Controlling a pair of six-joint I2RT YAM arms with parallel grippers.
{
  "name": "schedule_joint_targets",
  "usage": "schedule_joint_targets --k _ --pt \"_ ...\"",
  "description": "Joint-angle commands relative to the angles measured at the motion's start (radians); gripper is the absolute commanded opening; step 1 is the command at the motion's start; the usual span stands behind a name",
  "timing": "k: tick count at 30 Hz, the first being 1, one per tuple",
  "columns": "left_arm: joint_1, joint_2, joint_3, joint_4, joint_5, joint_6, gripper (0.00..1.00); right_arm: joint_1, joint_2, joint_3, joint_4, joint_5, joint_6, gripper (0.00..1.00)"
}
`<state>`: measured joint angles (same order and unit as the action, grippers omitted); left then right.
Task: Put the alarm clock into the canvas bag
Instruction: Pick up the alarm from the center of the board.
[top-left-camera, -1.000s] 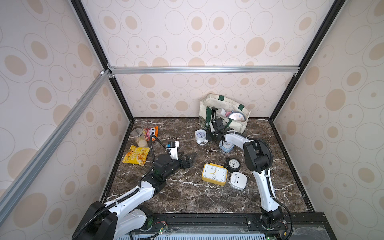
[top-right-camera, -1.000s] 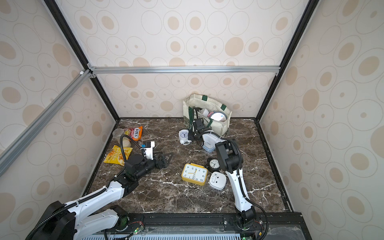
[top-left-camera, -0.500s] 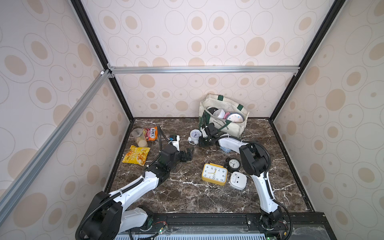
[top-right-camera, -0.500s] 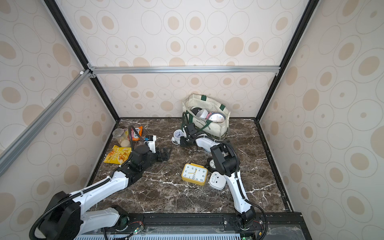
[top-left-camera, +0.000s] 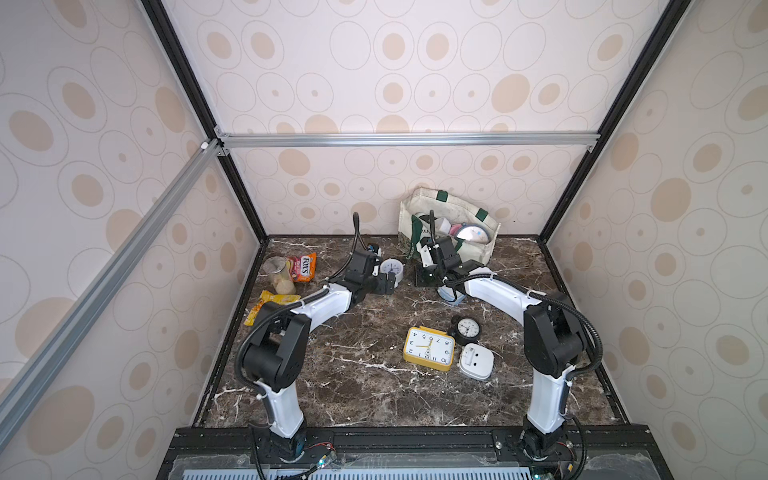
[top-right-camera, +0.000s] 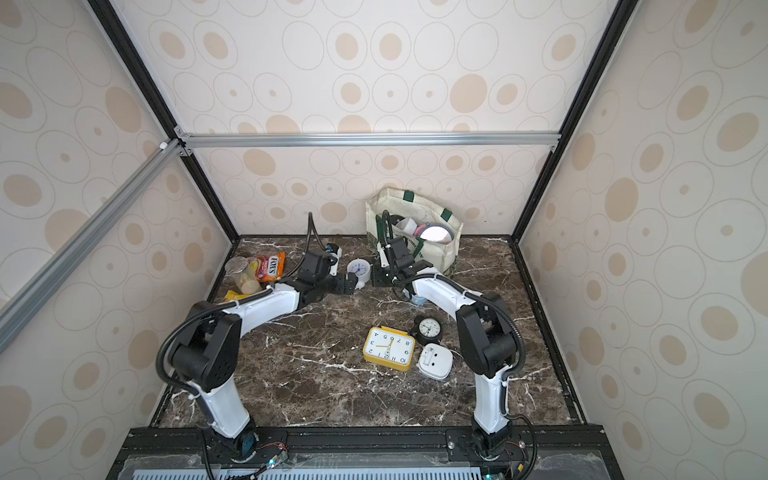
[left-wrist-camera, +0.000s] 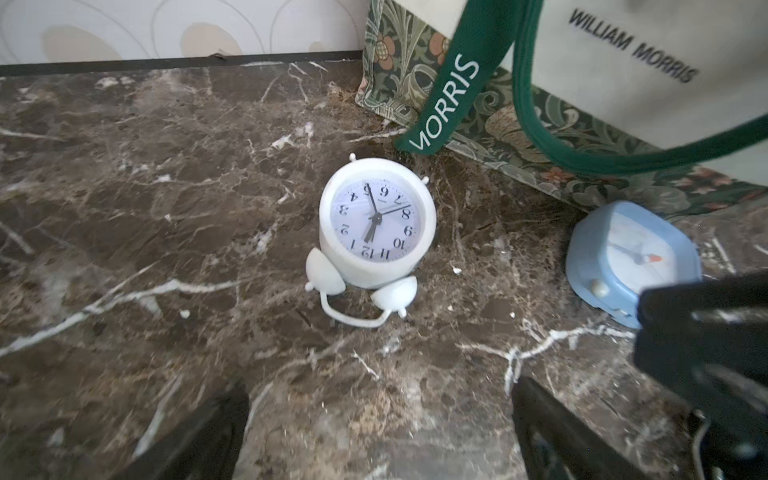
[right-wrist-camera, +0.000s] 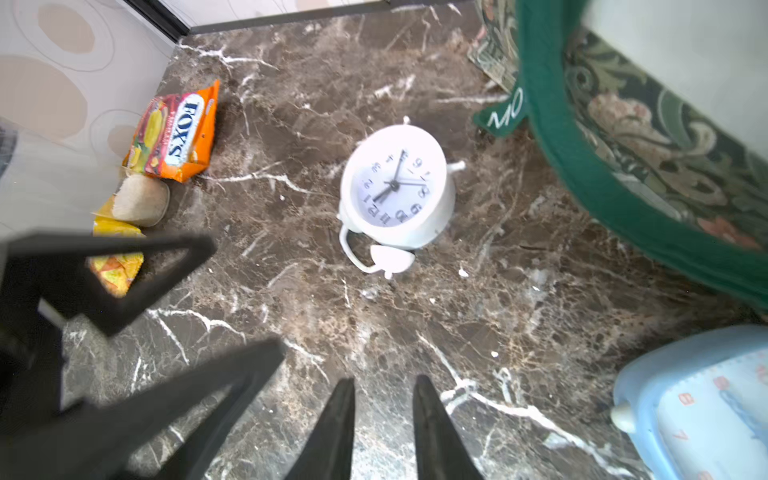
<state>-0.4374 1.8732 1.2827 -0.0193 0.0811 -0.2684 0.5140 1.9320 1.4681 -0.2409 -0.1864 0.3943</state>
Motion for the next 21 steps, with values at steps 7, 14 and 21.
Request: schedule_joint_targets --k 7,14,21 --pt "0.006 0.279 0.428 -0.29 -0.038 0.131 0.98 -0.008 -0.068 -0.113 0.02 -0.078 0.024 0.27" --pt "0.005 0.381 0.525 -0.317 -0.05 0.118 0.98 -0.009 -0.112 -0.152 0.029 -0.087 0.027 0.27" --pt "0.0 0.445 0.577 -0.318 -0.035 0.113 0.98 -0.009 -0.111 -0.173 0.048 -0.117 0.042 0.27"
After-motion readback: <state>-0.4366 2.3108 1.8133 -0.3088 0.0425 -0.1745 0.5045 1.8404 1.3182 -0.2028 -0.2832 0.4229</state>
